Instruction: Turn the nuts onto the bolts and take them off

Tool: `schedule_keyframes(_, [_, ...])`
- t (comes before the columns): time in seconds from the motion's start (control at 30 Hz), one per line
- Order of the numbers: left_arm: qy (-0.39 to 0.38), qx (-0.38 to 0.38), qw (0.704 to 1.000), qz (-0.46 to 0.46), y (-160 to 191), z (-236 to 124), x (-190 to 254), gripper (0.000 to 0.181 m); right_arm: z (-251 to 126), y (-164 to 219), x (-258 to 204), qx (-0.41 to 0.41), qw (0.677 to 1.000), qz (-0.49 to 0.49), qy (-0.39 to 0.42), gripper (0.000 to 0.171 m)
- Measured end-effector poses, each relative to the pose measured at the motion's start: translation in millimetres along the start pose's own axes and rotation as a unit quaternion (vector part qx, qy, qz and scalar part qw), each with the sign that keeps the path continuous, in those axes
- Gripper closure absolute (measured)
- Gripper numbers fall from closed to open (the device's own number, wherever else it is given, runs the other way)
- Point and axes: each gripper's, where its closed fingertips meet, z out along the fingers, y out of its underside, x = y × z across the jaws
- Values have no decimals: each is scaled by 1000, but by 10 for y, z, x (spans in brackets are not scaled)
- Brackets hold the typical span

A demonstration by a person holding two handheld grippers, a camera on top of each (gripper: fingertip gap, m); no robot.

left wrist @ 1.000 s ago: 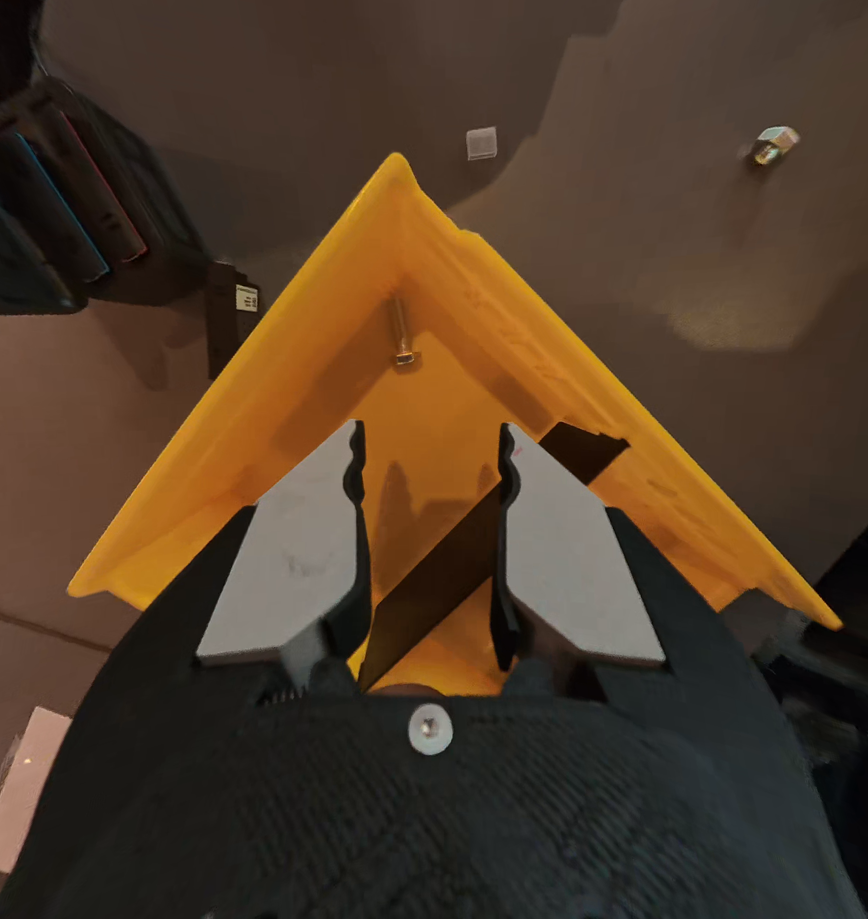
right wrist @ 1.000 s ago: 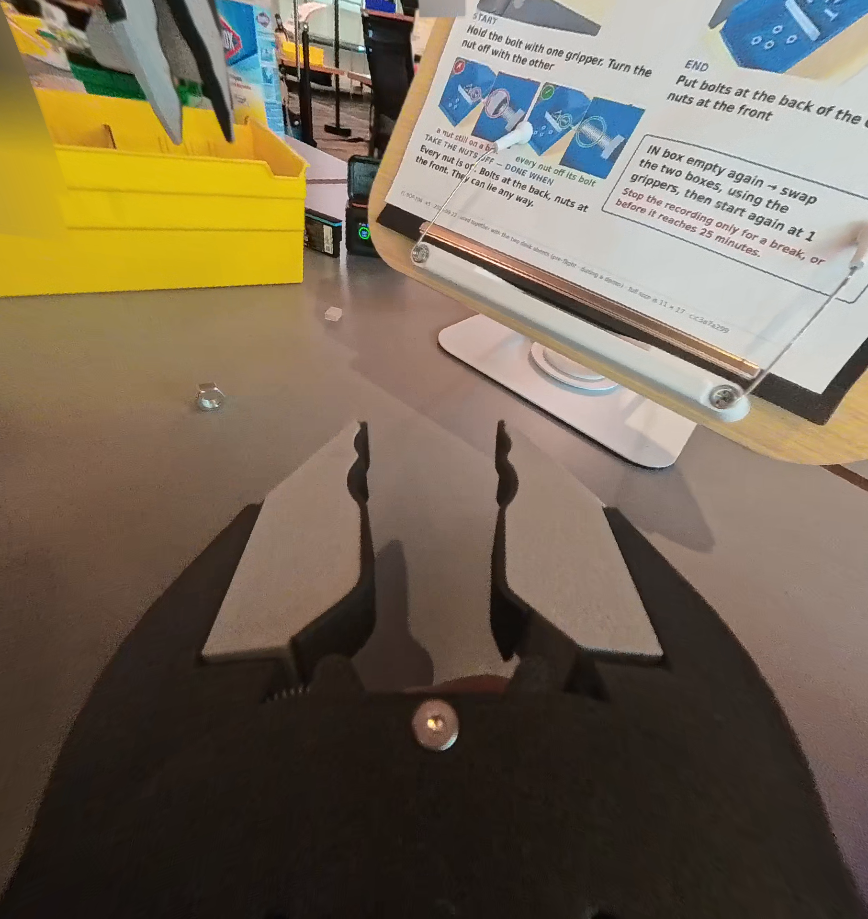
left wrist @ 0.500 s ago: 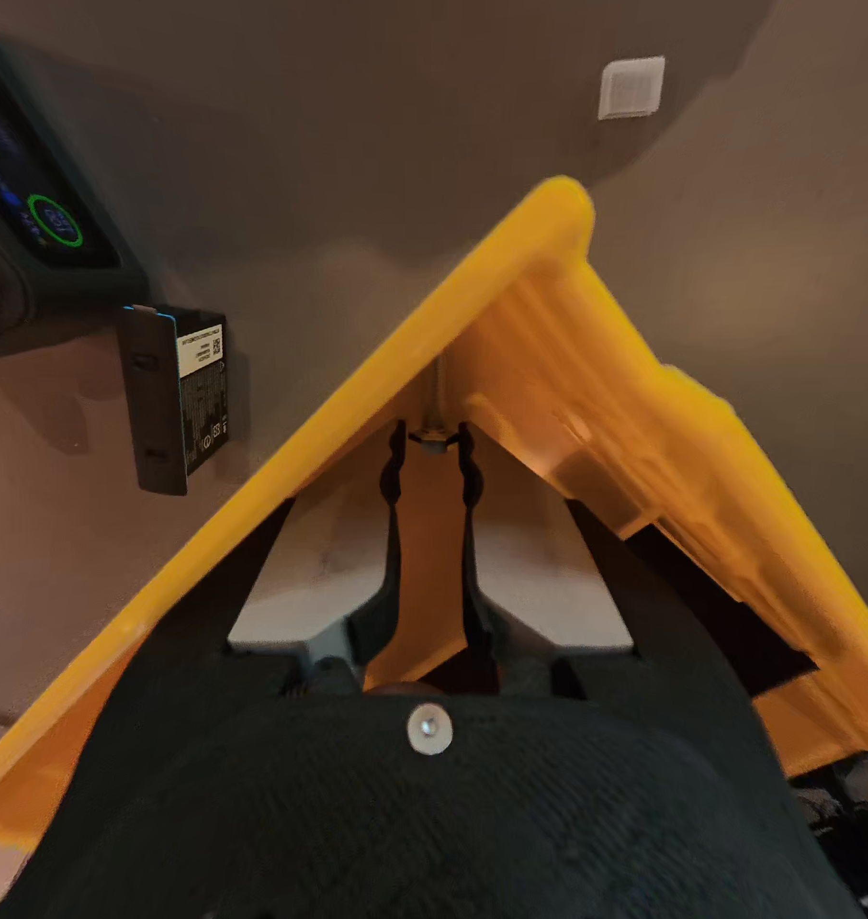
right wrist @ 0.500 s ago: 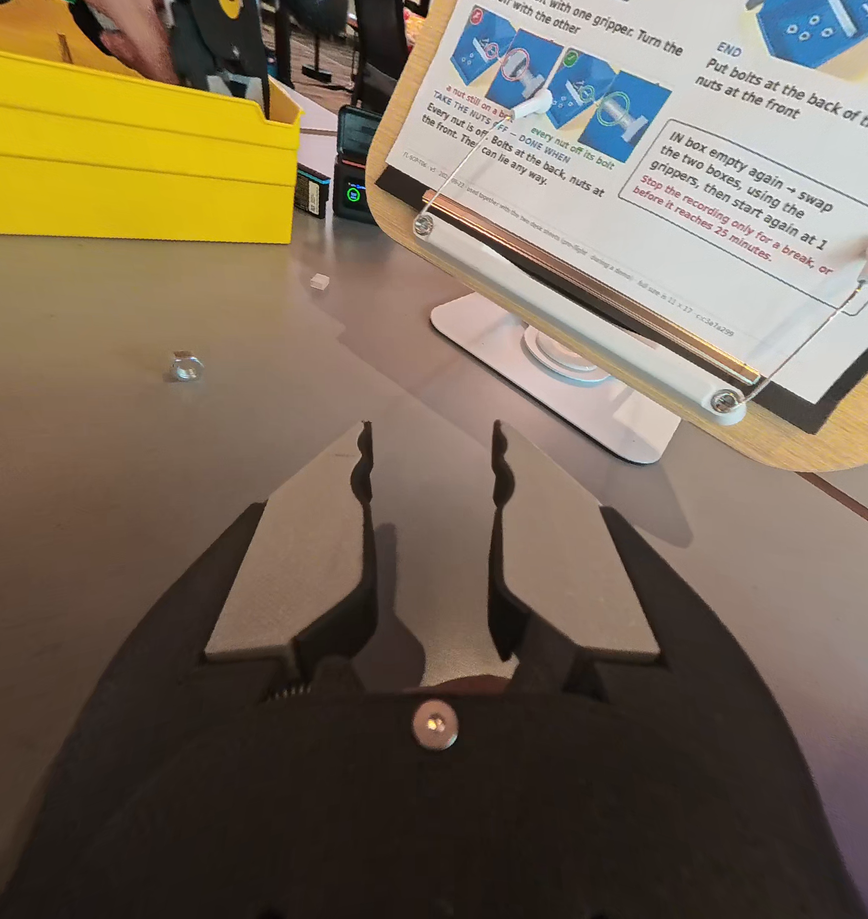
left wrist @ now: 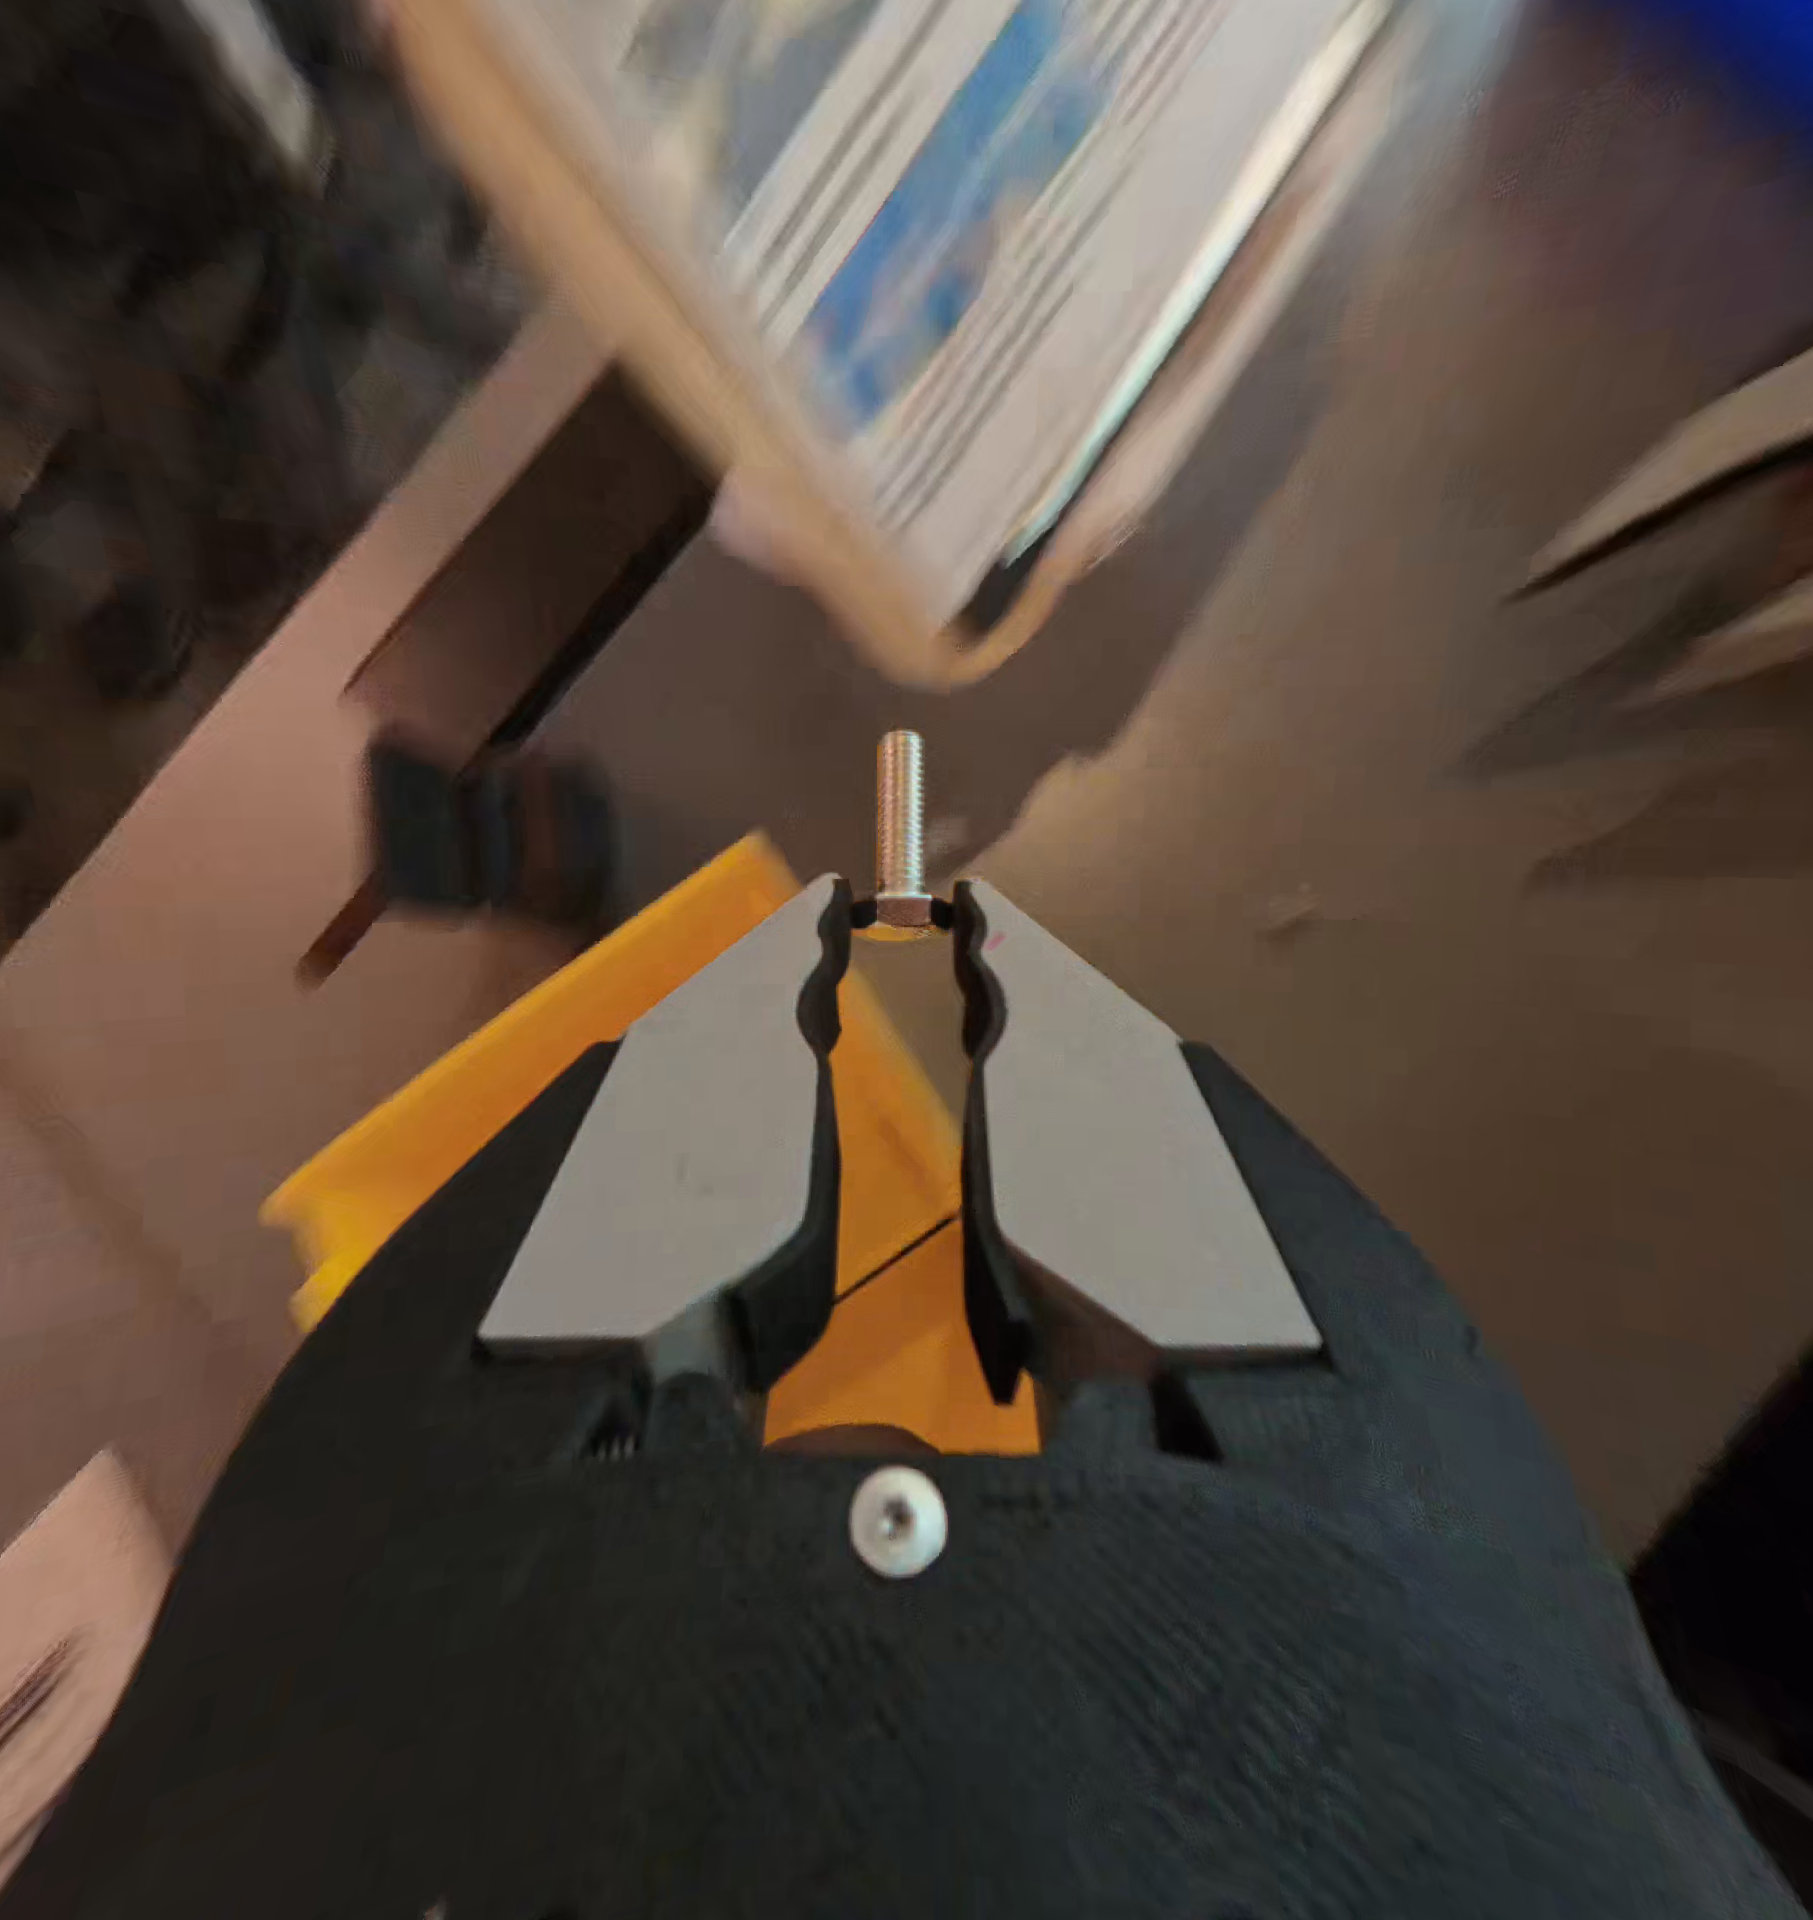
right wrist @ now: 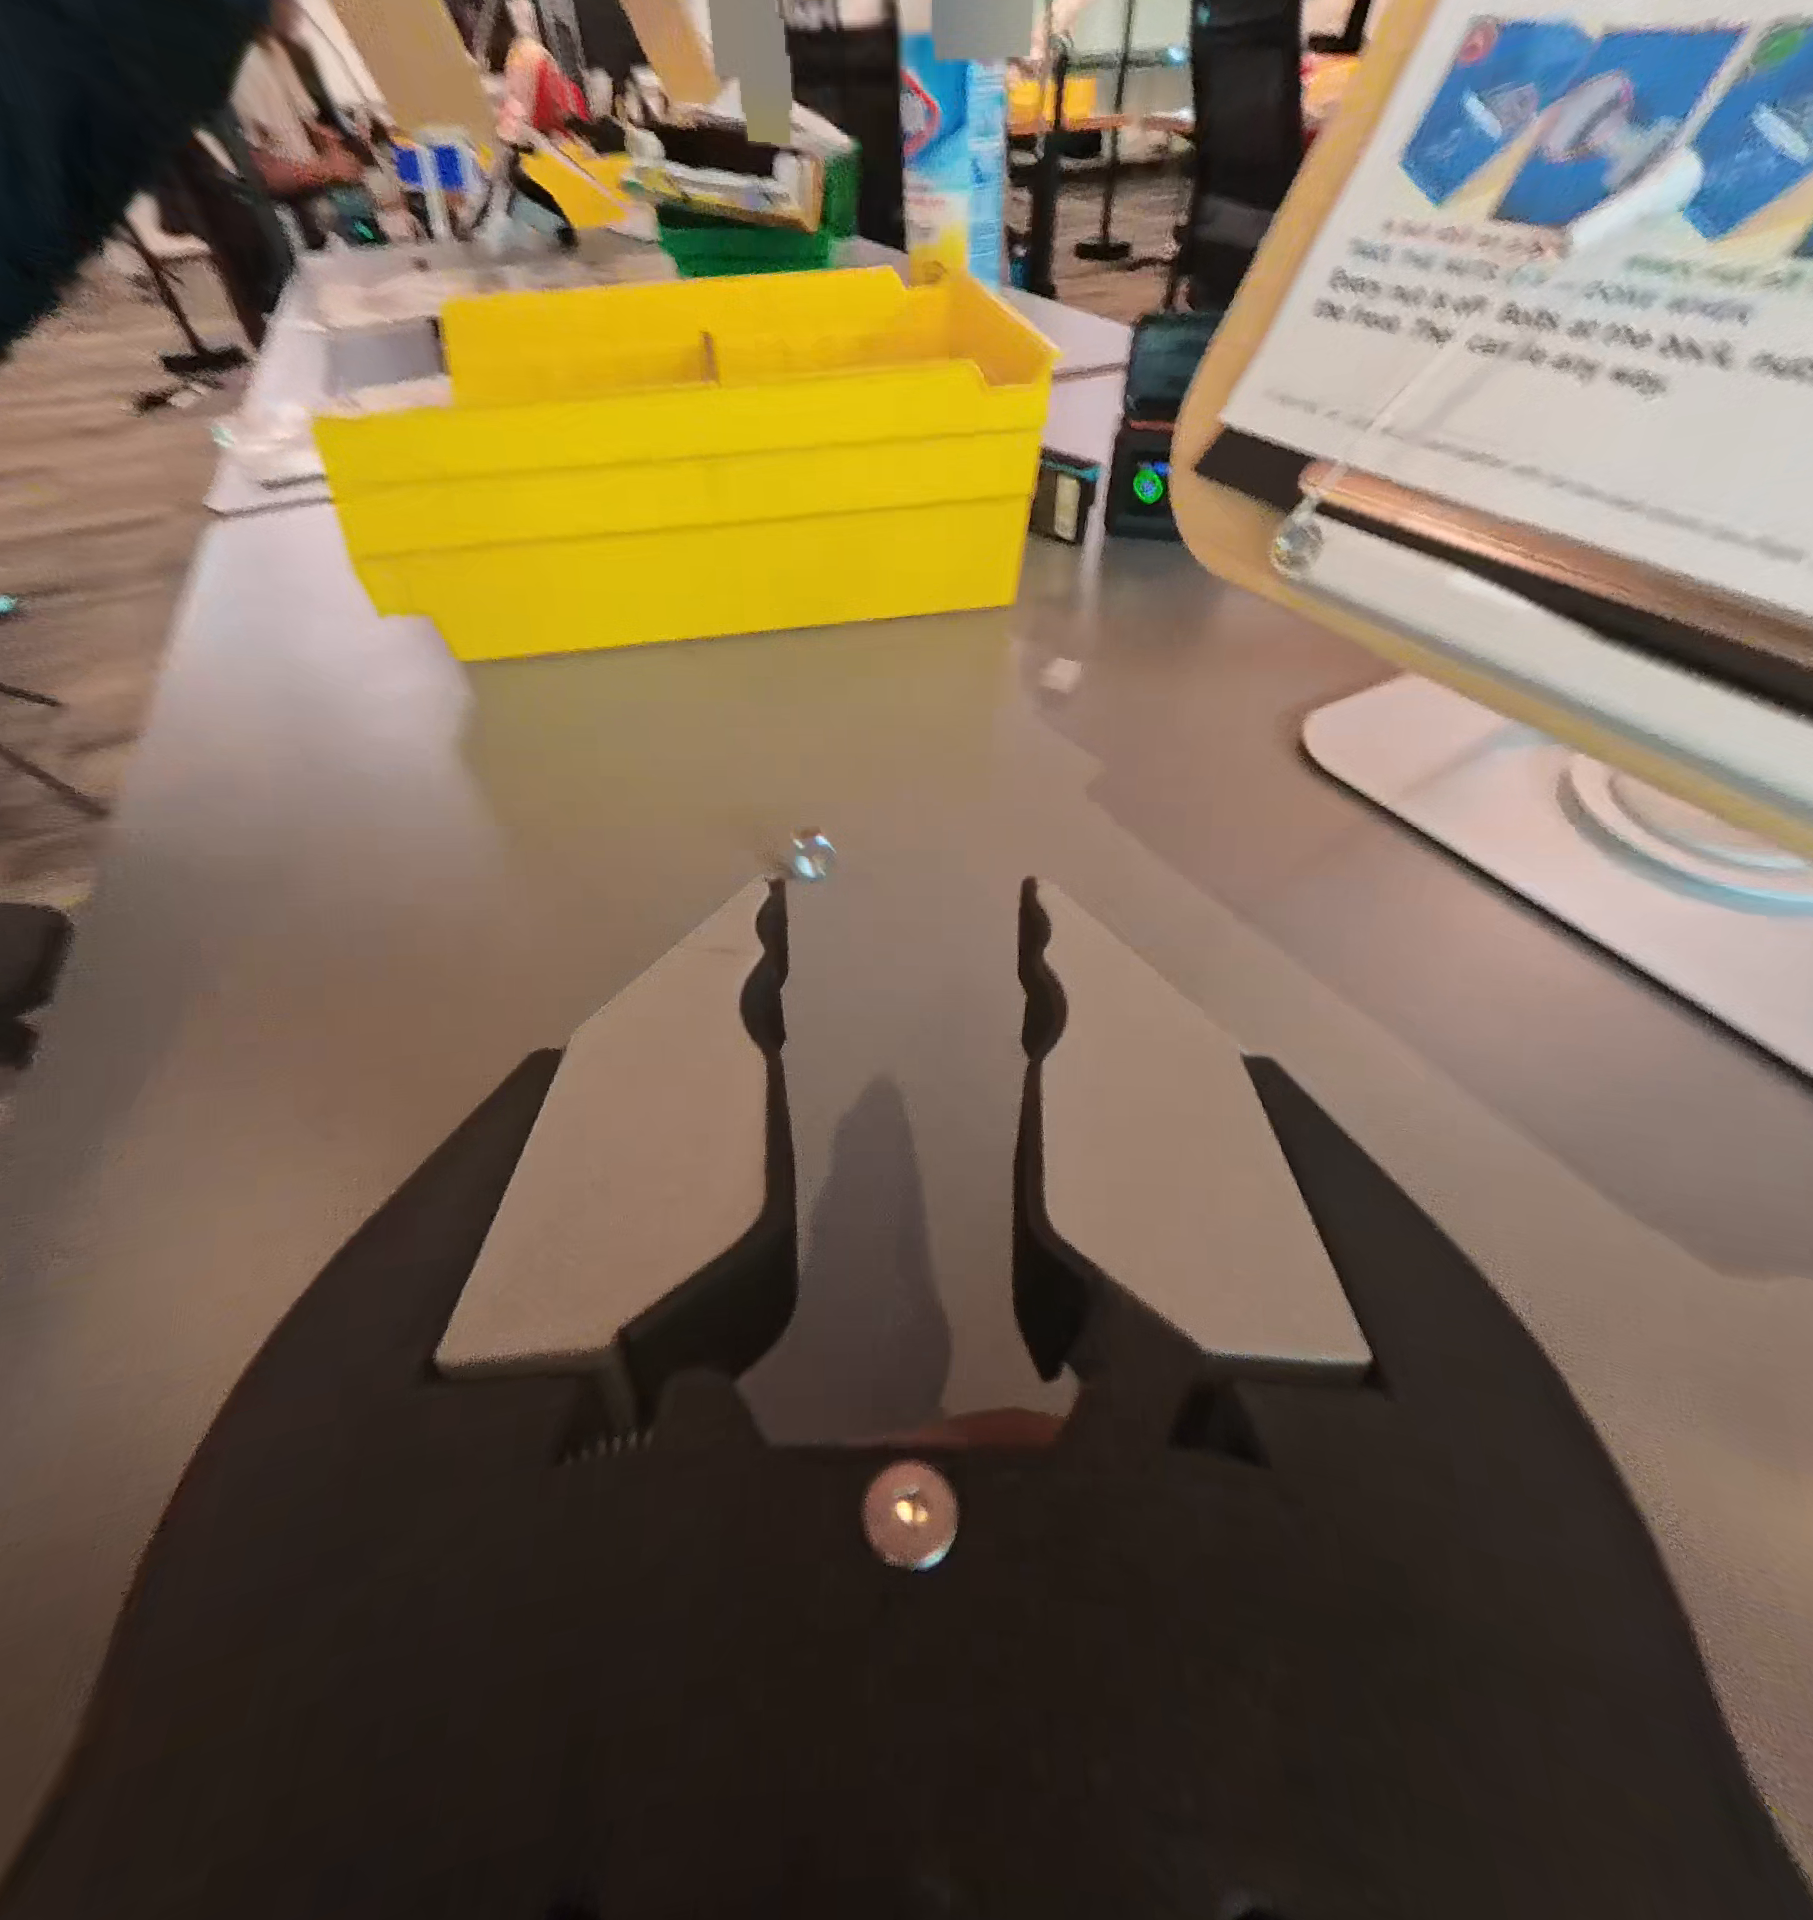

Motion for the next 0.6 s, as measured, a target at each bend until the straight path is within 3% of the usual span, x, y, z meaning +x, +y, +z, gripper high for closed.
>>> schedule_keyframes(0.03, [41,61,997,4,-232,-85,364,164,-1,-82,-38,13,1000,-3,-8,131])
schedule_keyframes(0.1, [75,124,989,31,-453,-39,949,164,-27,-285,-91,43,999,-4,-22,134])
schedule_keyframes(0.23, [111,197,973,37,-567,482,1654,164,-189,-716,-60,104,994,-8,-27,142])
schedule_keyframes(0.4, [126,295,946,-42,-739,838,1823,164,-442,-998,260,142,989,43,-11,142])
schedule_keyframes(0.47, [98,315,943,-44,-775,943,1765,164,-435,-989,327,138,989,48,-14,142])
schedule_keyframes(0.6, [126,346,929,-42,-787,1036,1815,164,-300,-839,343,119,989,75,-45,141])
